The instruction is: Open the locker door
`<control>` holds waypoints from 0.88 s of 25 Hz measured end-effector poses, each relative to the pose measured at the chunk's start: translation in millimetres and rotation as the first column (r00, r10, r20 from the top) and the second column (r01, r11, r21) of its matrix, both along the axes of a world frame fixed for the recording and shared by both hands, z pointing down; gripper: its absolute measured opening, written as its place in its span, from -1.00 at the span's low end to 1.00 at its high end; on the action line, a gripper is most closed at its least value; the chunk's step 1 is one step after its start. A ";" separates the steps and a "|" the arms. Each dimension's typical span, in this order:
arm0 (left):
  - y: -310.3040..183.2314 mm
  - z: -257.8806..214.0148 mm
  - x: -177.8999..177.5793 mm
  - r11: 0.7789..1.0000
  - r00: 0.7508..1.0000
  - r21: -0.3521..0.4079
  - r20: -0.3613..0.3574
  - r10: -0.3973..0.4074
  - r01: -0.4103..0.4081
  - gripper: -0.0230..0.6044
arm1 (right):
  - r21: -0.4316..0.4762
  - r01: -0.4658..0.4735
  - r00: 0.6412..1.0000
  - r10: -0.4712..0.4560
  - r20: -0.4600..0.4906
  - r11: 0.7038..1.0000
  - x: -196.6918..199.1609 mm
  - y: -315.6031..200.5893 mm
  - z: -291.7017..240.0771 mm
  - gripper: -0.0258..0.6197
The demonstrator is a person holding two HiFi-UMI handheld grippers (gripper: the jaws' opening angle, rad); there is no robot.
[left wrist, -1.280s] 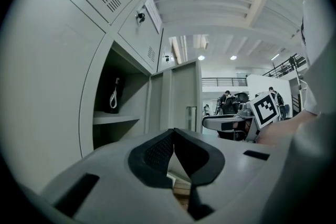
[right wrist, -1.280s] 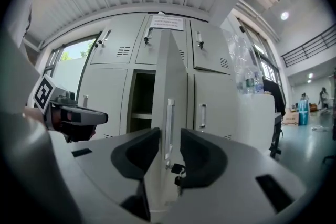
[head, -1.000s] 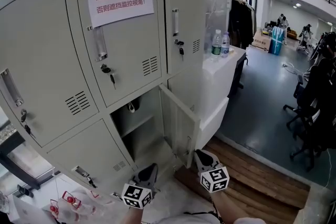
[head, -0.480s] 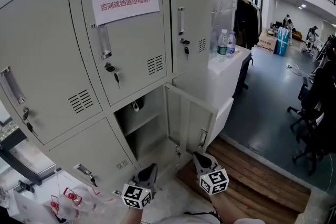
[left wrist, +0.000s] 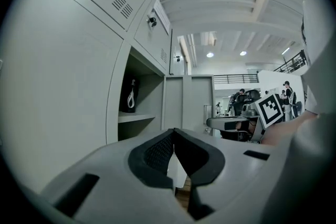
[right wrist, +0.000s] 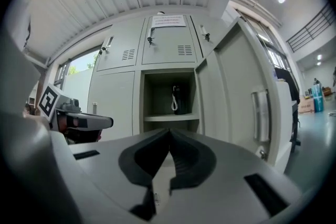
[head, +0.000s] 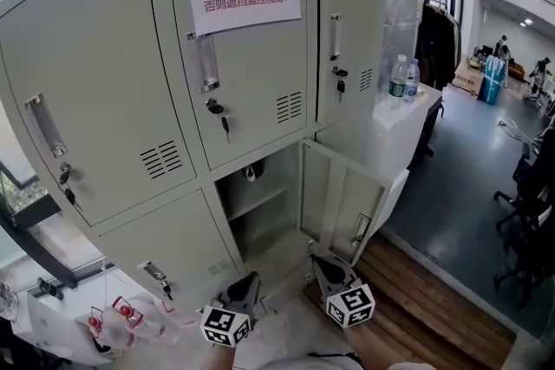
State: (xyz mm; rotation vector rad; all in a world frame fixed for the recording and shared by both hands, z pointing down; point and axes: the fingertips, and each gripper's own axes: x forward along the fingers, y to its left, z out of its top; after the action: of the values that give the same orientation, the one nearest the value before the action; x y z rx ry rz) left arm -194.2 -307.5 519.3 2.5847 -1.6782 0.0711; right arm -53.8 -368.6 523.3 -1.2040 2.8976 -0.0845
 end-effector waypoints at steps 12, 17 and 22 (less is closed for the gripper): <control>13.1 1.8 -32.4 0.997 0.997 -0.003 0.015 -0.080 0.080 -0.90 | 0.021 0.126 0.992 -0.126 -0.007 0.992 -47.8 15.2 1.6 -0.88; 13.5 0.6 -37.1 0.996 0.995 0.004 0.018 -0.094 0.093 -0.90 | 0.017 0.135 0.991 -0.134 -0.004 0.991 -51.9 14.2 2.6 -0.88; 12.3 1.1 -38.2 0.996 0.995 0.005 0.021 -0.094 0.094 -0.90 | 0.013 0.134 0.991 -0.134 -0.002 0.991 -53.9 13.8 3.9 -0.88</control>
State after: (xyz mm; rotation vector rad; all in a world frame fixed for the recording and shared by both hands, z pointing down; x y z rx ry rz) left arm -232.4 -295.2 520.4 2.5120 -1.8067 0.0916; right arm -107.7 -354.8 527.2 -1.0073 2.9718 -0.0655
